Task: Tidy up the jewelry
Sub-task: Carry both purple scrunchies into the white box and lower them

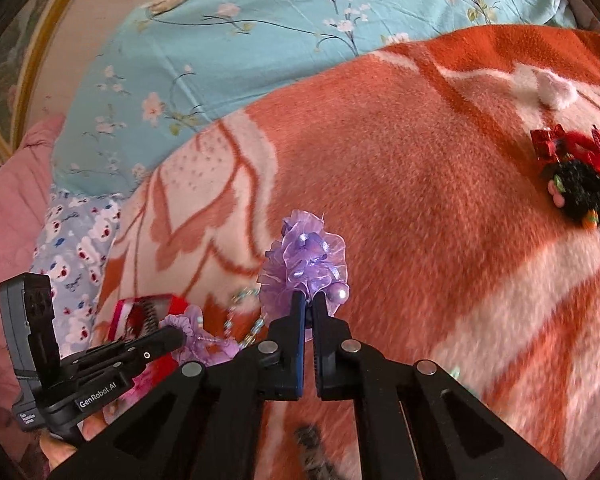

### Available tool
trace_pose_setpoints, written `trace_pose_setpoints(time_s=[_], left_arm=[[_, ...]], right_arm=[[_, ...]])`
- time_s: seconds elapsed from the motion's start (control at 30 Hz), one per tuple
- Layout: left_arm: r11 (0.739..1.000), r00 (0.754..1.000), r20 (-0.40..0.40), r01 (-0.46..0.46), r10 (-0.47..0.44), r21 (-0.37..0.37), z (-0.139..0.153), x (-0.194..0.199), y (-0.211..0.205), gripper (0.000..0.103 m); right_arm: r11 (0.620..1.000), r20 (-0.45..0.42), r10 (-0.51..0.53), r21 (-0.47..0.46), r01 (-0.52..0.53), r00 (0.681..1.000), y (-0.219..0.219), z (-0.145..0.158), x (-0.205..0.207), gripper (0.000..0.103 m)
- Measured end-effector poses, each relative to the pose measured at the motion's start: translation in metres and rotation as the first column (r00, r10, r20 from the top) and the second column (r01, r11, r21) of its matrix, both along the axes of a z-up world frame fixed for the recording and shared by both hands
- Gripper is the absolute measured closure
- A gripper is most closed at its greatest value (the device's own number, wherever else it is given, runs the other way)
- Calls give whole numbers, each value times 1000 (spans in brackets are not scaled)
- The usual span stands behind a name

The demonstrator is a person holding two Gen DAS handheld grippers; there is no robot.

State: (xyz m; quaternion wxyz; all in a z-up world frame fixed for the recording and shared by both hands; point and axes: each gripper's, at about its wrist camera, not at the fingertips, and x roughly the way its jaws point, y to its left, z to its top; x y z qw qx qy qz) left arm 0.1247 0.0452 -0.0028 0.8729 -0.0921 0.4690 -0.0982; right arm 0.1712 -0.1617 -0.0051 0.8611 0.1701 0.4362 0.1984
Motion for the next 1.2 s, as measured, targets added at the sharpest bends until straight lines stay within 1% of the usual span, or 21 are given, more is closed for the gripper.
trace_pose_setpoints(time_s=[0.1,0.37,0.5,0.8,1.2], left_arm=[[1000,1000,17,-17,17,-1,5,-14,3,102],[997,996,54,-74,75,-25,21,-59,28,102],[994,992,69,-104,105,-20,26,-80,38,102],[982,979,79,-187,189,-33,30,-123,74,102],[962,959,82,-271,273,-40,27,-161,112,102]], right_arm=[[1000,3,15,7,-15,1000,3,4,-13,101],[997,25,74,-11,-74,997,22,20,-51,100],[994,39,112,-23,-111,993,37,28,-69,100],[980,64,199,-33,-198,978,75,41,-103,100],[953,68,301,-42,-299,951,121,43,-133,100]])
